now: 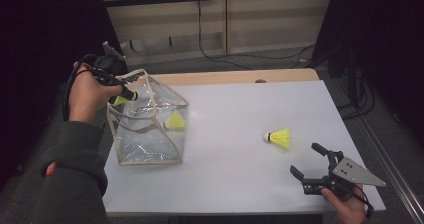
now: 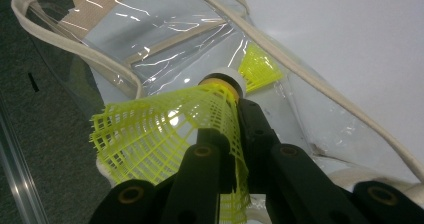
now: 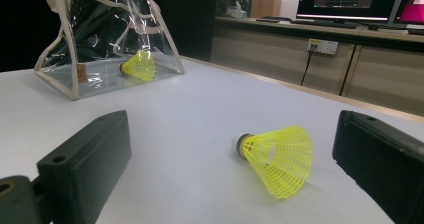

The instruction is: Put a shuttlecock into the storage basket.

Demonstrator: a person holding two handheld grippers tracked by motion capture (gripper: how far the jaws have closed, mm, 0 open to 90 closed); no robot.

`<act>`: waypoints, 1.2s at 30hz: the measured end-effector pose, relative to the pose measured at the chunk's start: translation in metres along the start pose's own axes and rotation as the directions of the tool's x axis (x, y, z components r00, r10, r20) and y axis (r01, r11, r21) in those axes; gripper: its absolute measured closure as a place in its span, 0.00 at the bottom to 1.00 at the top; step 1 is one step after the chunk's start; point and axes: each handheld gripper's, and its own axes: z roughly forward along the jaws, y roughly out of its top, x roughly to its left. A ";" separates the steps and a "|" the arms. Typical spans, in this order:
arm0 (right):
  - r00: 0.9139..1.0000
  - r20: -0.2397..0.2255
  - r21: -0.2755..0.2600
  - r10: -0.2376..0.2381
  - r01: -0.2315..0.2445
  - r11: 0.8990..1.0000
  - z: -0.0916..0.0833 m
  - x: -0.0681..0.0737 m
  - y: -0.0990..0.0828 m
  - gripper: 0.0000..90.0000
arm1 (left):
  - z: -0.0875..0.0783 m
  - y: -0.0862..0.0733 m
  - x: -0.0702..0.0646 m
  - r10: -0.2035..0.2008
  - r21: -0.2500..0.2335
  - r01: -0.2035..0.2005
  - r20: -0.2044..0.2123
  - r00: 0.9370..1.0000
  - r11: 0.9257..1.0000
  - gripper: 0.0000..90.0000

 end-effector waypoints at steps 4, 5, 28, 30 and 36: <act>1.000 -0.001 -0.001 -0.003 0.003 1.000 0.000 0.000 0.000 0.02 | 0.004 0.000 0.001 -0.003 -0.008 0.003 0.001 1.000 1.000 0.96; 1.000 -0.002 -0.002 -0.004 0.004 1.000 0.000 0.000 0.000 0.02 | 0.005 0.000 0.002 -0.008 -0.006 0.008 0.005 1.000 1.000 0.96; 1.000 -0.001 0.000 -0.003 0.003 1.000 0.000 0.000 0.000 0.02 | 0.017 0.000 0.004 -0.015 -0.007 0.015 0.008 1.000 1.000 0.96; 1.000 0.000 -0.001 0.000 0.000 1.000 0.000 0.000 0.000 0.02 | 0.018 0.000 0.004 -0.018 -0.007 0.018 0.010 1.000 1.000 0.96; 1.000 0.000 -0.002 0.000 0.000 1.000 0.000 0.000 0.000 0.02 | 0.021 0.001 0.005 -0.017 -0.006 0.017 0.004 1.000 1.000 0.96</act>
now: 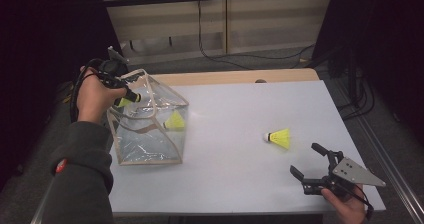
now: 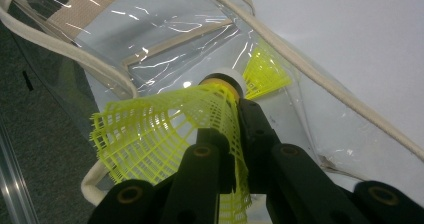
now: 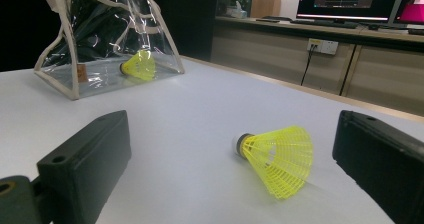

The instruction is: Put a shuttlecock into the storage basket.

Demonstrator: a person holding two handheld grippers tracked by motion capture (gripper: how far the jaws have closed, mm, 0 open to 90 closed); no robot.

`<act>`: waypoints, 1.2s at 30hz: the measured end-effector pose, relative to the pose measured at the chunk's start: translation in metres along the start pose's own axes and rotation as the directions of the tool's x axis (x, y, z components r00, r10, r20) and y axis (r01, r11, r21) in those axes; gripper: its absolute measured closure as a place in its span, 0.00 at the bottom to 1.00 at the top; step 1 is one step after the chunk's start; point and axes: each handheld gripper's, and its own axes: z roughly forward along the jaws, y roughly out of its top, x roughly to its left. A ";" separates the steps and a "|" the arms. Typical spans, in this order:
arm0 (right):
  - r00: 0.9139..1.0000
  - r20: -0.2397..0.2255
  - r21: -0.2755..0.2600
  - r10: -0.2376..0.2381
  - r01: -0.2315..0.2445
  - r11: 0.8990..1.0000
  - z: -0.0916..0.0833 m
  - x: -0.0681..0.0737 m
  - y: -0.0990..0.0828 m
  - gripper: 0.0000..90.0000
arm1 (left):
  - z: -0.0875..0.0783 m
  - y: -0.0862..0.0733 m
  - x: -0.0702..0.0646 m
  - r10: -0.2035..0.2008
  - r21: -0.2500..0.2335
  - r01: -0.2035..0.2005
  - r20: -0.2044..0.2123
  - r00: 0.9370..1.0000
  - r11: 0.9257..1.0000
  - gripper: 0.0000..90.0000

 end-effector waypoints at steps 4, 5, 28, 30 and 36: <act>1.000 0.001 0.002 0.002 -0.002 1.000 0.000 0.000 0.000 0.02 | 0.002 0.000 0.000 -0.006 -0.006 0.006 0.007 1.000 1.000 0.96; 1.000 0.000 0.002 0.001 -0.001 1.000 0.000 0.000 0.000 0.02 | 0.002 0.000 0.001 -0.007 -0.005 0.007 0.007 1.000 1.000 0.96; 1.000 0.000 0.000 -0.002 0.002 1.000 0.000 0.000 0.000 0.02 | 0.014 -0.001 0.002 -0.010 -0.006 0.010 0.007 1.000 1.000 0.96; 1.000 -0.001 0.001 0.000 0.000 1.000 0.000 0.000 0.000 0.02 | 0.015 -0.001 0.001 -0.016 -0.006 0.016 0.008 1.000 1.000 0.96; 1.000 0.000 0.001 0.000 0.000 1.000 0.000 0.000 0.000 0.02 | 0.017 0.000 0.001 -0.013 -0.008 0.013 0.008 1.000 1.000 0.96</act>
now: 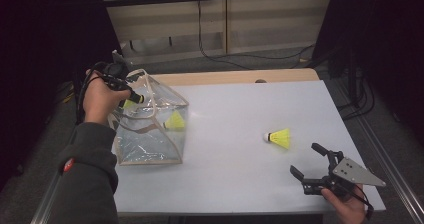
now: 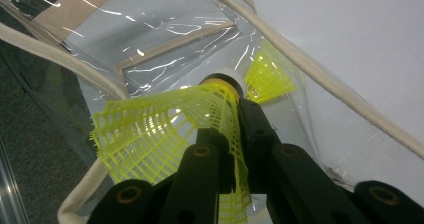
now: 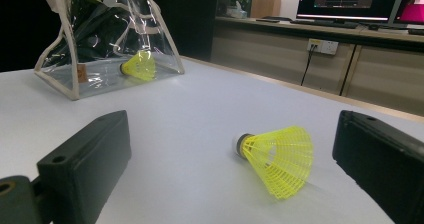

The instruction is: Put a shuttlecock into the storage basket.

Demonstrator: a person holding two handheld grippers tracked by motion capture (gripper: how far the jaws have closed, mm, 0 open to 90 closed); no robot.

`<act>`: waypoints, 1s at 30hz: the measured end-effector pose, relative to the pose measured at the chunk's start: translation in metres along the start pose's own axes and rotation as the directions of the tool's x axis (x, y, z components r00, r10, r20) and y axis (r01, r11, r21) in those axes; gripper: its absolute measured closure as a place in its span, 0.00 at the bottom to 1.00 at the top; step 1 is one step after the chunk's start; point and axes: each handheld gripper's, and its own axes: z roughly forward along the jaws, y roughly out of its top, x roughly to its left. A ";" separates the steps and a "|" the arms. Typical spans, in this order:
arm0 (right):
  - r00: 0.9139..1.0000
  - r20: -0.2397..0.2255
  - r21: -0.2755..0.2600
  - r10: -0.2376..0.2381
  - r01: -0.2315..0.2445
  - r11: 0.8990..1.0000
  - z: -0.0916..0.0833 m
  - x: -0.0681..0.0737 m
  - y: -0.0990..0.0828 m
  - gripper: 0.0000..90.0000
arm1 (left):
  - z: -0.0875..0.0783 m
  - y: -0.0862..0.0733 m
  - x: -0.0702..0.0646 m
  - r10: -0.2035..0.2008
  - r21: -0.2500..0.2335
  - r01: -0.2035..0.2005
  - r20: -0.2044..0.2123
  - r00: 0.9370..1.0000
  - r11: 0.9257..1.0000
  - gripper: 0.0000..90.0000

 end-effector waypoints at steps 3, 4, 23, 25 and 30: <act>1.000 0.000 0.000 0.000 0.000 1.000 0.000 0.000 0.000 0.02 | 0.001 0.000 0.000 -0.001 0.001 0.001 0.006 1.000 1.000 0.96; 1.000 0.001 -0.002 0.000 0.000 1.000 0.000 0.000 0.000 0.02 | 0.002 0.000 0.000 0.001 0.003 -0.001 0.003 1.000 1.000 0.96; 1.000 0.003 -0.002 -0.002 0.002 1.000 0.000 0.000 0.000 0.02 | 0.008 -0.001 -0.001 -0.003 -0.001 0.003 0.010 1.000 1.000 0.94; 1.000 0.003 -0.002 -0.002 0.002 1.000 0.000 0.000 0.000 0.02 | 0.008 -0.001 -0.001 -0.006 -0.003 0.006 0.007 1.000 1.000 0.93; 1.000 0.003 -0.002 -0.003 0.003 1.000 0.000 0.000 0.000 0.02 | 0.004 -0.002 -0.001 -0.016 -0.019 0.016 0.013 1.000 1.000 0.92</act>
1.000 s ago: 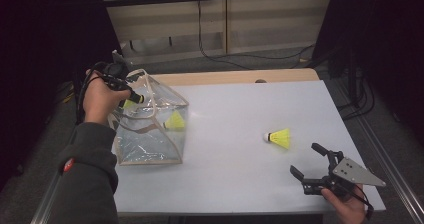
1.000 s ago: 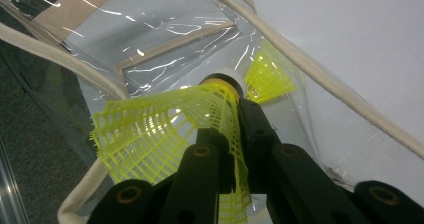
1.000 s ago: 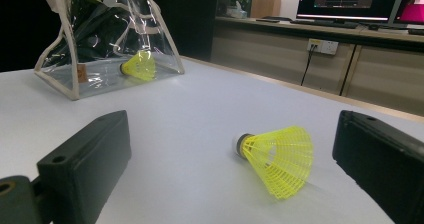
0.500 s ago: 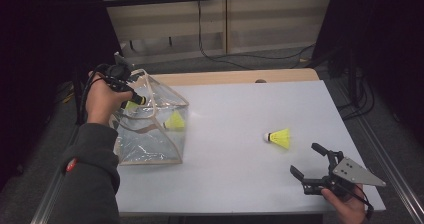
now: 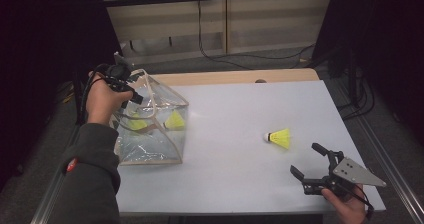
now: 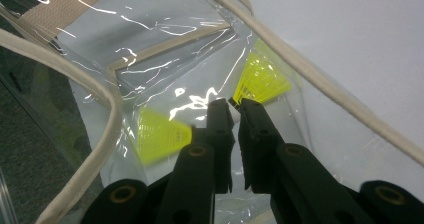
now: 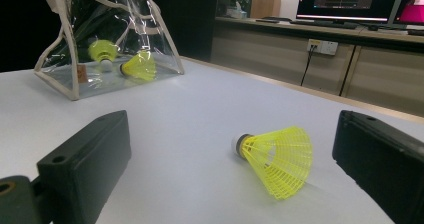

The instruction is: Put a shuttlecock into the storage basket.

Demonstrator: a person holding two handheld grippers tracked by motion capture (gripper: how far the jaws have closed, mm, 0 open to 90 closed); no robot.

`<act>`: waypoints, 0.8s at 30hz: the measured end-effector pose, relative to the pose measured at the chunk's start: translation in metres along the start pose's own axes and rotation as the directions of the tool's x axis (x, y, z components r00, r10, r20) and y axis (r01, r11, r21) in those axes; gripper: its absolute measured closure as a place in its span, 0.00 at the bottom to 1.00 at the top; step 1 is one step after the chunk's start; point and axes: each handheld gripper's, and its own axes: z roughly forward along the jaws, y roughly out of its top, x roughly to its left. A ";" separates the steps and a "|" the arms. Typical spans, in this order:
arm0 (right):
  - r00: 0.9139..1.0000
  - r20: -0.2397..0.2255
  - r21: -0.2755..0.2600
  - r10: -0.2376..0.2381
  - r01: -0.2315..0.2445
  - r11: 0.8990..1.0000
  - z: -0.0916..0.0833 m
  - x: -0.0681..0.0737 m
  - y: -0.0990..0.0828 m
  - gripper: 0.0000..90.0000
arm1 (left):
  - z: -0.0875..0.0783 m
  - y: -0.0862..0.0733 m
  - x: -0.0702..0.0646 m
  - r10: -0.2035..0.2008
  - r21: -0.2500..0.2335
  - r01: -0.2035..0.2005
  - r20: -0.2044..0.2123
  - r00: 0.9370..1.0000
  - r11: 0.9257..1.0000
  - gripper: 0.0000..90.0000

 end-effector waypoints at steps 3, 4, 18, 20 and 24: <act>1.000 -0.001 0.001 0.000 0.000 1.000 0.000 0.000 0.000 0.02 | -0.004 0.000 0.000 0.000 -0.011 0.000 0.001 1.000 1.000 0.91; 1.000 0.000 0.001 0.000 0.000 1.000 0.000 0.000 0.000 0.02 | -0.005 -0.001 0.001 -0.004 -0.016 0.004 0.008 1.000 1.000 0.91; 1.000 0.000 0.000 0.000 0.000 1.000 0.000 0.000 0.000 0.02 | -0.026 0.001 -0.007 0.004 -0.030 -0.002 0.058 0.998 1.000 0.83; 1.000 -0.001 0.001 0.000 0.000 1.000 0.000 0.000 0.000 0.02 | -0.027 0.000 -0.008 0.007 -0.035 -0.005 0.062 0.998 0.999 0.82; 1.000 -0.003 0.002 -0.005 0.005 1.000 0.000 0.000 0.000 0.02 | -0.031 0.001 -0.010 0.010 -0.042 -0.007 0.081 0.997 0.999 0.80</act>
